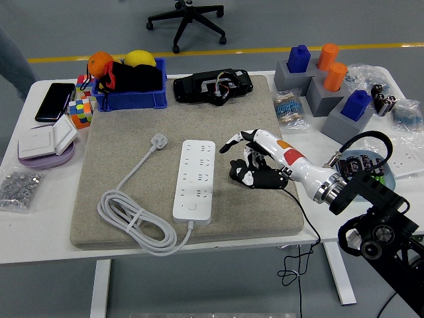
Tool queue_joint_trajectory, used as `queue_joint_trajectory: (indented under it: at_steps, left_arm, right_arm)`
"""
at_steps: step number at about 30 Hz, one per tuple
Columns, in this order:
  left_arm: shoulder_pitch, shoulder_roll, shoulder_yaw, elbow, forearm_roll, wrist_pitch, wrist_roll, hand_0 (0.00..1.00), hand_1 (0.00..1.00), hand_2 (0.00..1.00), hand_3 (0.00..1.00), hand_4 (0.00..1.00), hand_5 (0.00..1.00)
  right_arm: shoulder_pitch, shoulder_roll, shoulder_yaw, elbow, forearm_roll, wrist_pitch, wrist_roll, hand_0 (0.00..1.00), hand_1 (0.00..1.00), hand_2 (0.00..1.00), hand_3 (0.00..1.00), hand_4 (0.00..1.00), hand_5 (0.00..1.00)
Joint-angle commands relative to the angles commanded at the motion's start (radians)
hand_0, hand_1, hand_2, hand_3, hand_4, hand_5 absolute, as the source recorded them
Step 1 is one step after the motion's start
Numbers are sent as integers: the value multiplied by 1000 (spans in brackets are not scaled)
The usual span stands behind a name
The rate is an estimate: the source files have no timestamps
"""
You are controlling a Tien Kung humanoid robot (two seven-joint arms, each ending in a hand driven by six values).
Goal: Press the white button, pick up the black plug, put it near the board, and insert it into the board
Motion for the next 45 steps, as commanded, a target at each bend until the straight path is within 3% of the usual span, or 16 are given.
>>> queue_joint_trajectory:
  at_steps: [9, 16, 22, 32, 45]
  left_arm:
    - [1, 2, -1, 0, 3, -1, 0, 466, 499, 513, 577, 599, 256]
    - [0, 2, 4, 0, 2, -1, 0, 466, 500, 513, 577, 599, 256]
    - [-2, 5, 8, 0, 3, -2, 2, 466, 500, 513, 577, 599, 256]
    - [2, 7, 6, 0, 9, -4, 6, 466, 500, 513, 577, 599, 256]
    - [0, 5, 40, 0, -18, -2, 0, 466, 500, 511, 577, 599, 257]
  right_arm:
    - [56, 35, -114, -37, -72, -5, -34, 2, 2, 105, 644, 234, 2]
    - [104, 58, -198, -98, -106, -93, 30, 2, 2, 106, 637, 210, 2]
    - [129, 75, -251, -164, -171, -131, 52, 2, 2, 105, 630, 196, 2]
    - [146, 85, -326, -303, -183, -162, 83, 2, 2, 105, 629, 193, 2]
    - [165, 119, -384, -399, -187, -176, 95, 2, 2, 106, 627, 184, 2]
